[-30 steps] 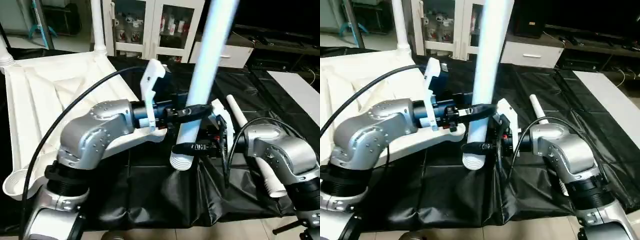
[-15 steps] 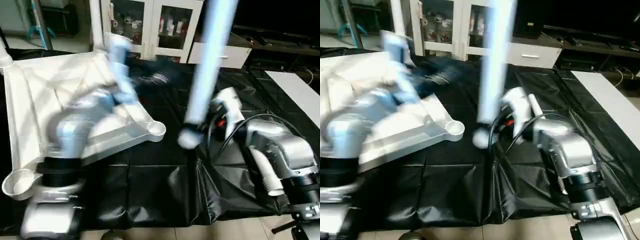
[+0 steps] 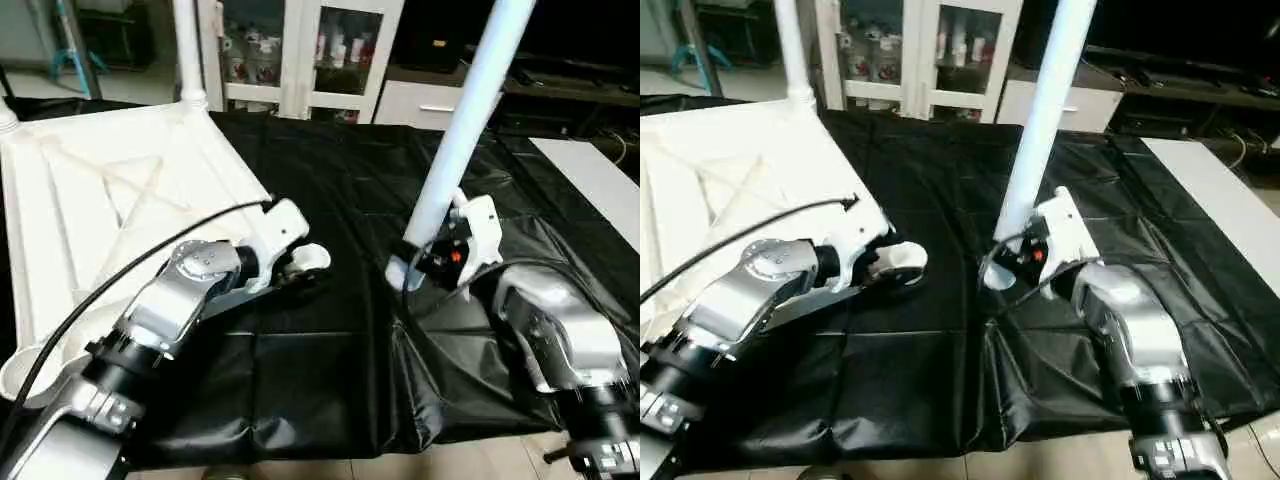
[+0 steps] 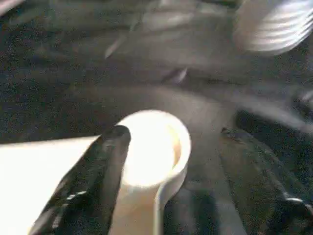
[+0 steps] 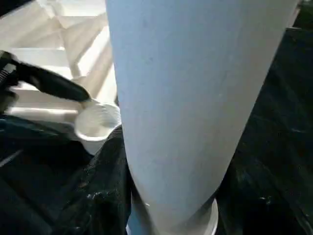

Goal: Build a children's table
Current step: Pick table leg

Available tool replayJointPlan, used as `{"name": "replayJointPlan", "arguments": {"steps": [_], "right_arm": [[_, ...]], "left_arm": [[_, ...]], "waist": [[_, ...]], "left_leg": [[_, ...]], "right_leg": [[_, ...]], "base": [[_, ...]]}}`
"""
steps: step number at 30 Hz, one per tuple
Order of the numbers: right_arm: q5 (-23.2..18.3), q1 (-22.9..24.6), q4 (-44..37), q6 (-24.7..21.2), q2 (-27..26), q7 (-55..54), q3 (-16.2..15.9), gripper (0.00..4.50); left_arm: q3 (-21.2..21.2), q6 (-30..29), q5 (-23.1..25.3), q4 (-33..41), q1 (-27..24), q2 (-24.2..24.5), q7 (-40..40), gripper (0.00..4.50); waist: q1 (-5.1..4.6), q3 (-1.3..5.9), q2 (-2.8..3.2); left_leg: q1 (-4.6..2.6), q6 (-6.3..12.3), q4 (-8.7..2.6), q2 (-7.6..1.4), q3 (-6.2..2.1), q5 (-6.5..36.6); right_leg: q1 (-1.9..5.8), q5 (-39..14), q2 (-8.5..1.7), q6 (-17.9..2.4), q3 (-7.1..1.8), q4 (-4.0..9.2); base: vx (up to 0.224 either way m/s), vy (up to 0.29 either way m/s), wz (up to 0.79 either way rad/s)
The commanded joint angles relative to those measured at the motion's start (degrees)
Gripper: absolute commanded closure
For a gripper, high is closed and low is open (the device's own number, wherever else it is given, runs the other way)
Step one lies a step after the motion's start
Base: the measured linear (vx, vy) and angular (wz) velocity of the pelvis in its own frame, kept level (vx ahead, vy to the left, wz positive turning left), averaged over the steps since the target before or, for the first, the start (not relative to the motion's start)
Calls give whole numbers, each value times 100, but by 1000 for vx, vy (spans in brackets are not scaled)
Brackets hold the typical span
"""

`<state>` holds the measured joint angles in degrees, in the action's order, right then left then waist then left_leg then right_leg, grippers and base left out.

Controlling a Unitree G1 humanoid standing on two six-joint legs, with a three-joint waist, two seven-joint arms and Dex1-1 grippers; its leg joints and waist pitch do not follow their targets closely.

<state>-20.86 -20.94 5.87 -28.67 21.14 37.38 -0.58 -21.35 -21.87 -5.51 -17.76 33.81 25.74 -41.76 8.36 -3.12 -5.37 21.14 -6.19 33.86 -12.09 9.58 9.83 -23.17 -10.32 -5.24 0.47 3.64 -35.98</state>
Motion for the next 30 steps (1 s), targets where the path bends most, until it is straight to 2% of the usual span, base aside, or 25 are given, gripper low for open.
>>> {"name": "replayJointPlan", "arguments": {"steps": [1, 4, 6, 7, 10, 11, 13, 14, 16, 17, 19, 22, 23, 27, 30], "right_arm": [[-93, 33, -236, -61, 75, -14, -2, 262], [-105, 104, -344, -106, 38, -17, 34, 262], [-100, 129, -375, -120, 30, -4, 42, 262], [-97, 180, -441, -142, 44, 22, 34, 262], [-90, 215, -475, -149, 70, 46, 36, 262], [-92, 212, -475, -156, 80, 57, 42, 262], [-89, 194, -459, -155, 87, 67, 38, 262], [-90, 177, -444, -155, 92, 78, 36, 262], [-88, 153, -430, -159, 102, 102, 28, 262], [-86, 144, -424, -162, 106, 112, 29, 262], [-87, 135, -419, -166, 122, 135, 36, 262], [-85, 129, -408, -163, 138, 155, 47, 262], [-79, 124, -394, -155, 147, 166, 49, 262], [-72, 130, -390, -147, 155, 174, 50, 262], [-82, 144, -413, -156, 148, 171, 31, 262]], "left_arm": [[-72, -54, 147, -208, 122, 18, 87, 172], [-48, -233, 259, -368, 153, 103, 151, 184], [-28, -303, 262, -387, 152, 119, 131, 215], [15, -389, 260, -350, 124, 163, 4, 215], [82, -503, 249, -231, 71, 217, -107, 234], [116, -584, 249, -168, 45, 235, -94, 256], [122, -604, 254, -137, 31, 254, -99, 269], [124, -626, 253, -90, 11, 282, -116, 274], [128, -647, 240, 0, -18, 345, -206, 293], [138, -660, 223, 77, -38, 395, -273, 304], [166, -640, 162, 254, -85, 492, -456, 316], [220, -630, 86, 453, -141, 582, -650, 316], [259, -708, 54, 520, -146, 611, -674, 291], [209, -863, 80, 603, -177, 675, -718, 270], [158, -808, 272, 491, -194, 613, -586, 236]], "waist": [[-2, 401, 153], [-13, 392, 155], [-18, 380, 159], [-12, 381, 144], [-18, 375, 153], [-16, 374, 140], [-23, 371, 147], [-16, 368, 122], [-20, 366, 135], [-23, 366, 117], [-23, 360, 125], [-24, 359, 134], [-20, 364, 141], [-2, 355, 151], [-7, 355, 148]], "left_leg": [[-84, -321, -427, -65, 3, 1315], [-98, -321, -439, -73, -4, 1521], [-99, -327, -448, -78, -7, 1602], [-99, -321, -447, -80, -6, 1610], [-87, -326, -458, -82, -13, 1615], [-91, -324, -456, -83, -11, 1631], [-91, -319, -460, -87, -14, 1666], [-94, -304, -457, -87, -11, 1666], [-99, -306, -462, -90, -12, 1675], [-91, -305, -463, -89, -12, 1662], [-96, -305, -469, -89, -10, 1667], [-95, -310, -473, -90, -8, 1673], [-106, -317, -467, -93, -3, 1667], [-101, -317, -476, -89, -5, 1701], [-102, -324, -476, -89, -8, 1733]], "right_leg": [[270, -970, -245, -777, -197, 394], [256, -1257, -256, -786, -195, 427], [248, -1345, -257, -811, -193, 435], [249, -1374, -261, -807, -192, 439], [248, -1414, -265, -811, -191, 440], [244, -1463, -267, -809, -191, 442], [241, -1515, -273, -805, -191, 449], [235, -1576, -278, -795, -193, 452], [224, -1589, -273, -790, -193, 456], [231, -1583, -273, -787, -191, 457], [220, -1624, -271, -772, -194, 457], [217, -1595, -267, -786, -196, 451], [210, -1525, -267, -817, -197, 444], [214, -1539, -266, -826, -197, 444], [212, -1635, -272, -772, -199, 462]], "base": [[0, 0, 0], [0, 0, 0], [0, 0, 0], [0, 0, 0], [0, 0, 0], [0, 0, 0], [0, 0, 0], [0, 0, 0], [0, 0, 0], [0, 0, 0], [0, 0, 0], [0, 0, 0], [0, 0, 0], [0, 0, 0], [0, 0, 0]]}}
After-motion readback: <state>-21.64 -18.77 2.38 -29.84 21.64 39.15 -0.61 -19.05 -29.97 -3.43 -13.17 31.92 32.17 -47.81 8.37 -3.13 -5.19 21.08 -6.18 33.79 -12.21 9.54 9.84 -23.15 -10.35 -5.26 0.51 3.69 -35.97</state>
